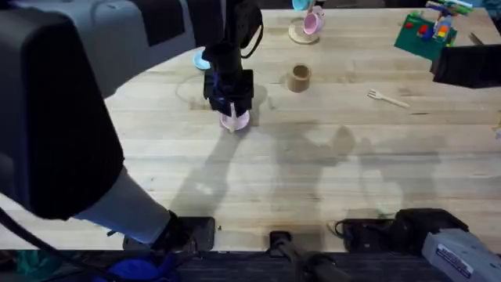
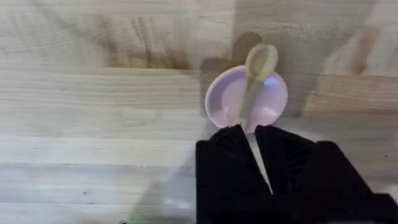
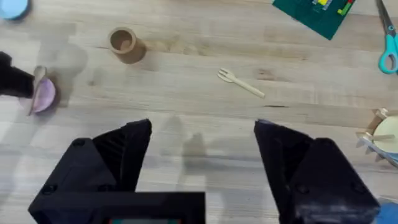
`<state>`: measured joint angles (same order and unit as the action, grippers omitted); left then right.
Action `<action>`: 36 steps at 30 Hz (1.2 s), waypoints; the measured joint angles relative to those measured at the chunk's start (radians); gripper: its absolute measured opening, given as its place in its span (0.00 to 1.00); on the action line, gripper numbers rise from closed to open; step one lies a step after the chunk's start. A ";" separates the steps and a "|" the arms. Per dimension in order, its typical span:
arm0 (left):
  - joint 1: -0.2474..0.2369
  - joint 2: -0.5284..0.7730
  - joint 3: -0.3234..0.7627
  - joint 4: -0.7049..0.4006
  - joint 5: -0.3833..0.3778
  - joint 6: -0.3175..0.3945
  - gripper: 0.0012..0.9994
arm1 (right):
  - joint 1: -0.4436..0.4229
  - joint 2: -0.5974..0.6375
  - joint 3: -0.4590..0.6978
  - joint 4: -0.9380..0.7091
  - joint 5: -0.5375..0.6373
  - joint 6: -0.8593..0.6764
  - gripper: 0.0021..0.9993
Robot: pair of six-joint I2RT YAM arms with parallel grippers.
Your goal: Pick up a utensil and set it on the pink plate, then put the other utensil in the container.
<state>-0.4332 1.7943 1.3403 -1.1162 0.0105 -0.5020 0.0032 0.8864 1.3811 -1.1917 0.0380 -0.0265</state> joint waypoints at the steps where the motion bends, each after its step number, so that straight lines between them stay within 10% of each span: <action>1: 0.000 0.000 0.000 -0.003 0.000 0.000 0.14 | 0.000 0.000 0.000 0.000 0.000 0.000 1.00; 16: 0.000 0.000 0.000 0.019 -0.004 -0.003 0.34 | 0.000 0.000 0.000 0.000 0.000 0.000 1.00; 22: 0.000 0.000 0.000 0.040 -0.006 -0.006 0.96 | 0.000 0.000 0.000 0.000 0.000 0.000 1.00; 36: 0.000 -0.042 0.084 0.025 -0.006 0.187 0.99 | 0.000 0.000 0.000 0.000 0.000 0.000 1.00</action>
<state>-0.4332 1.7523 1.4241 -1.0910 0.0044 -0.3153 0.0032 0.8865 1.3811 -1.1916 0.0380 -0.0265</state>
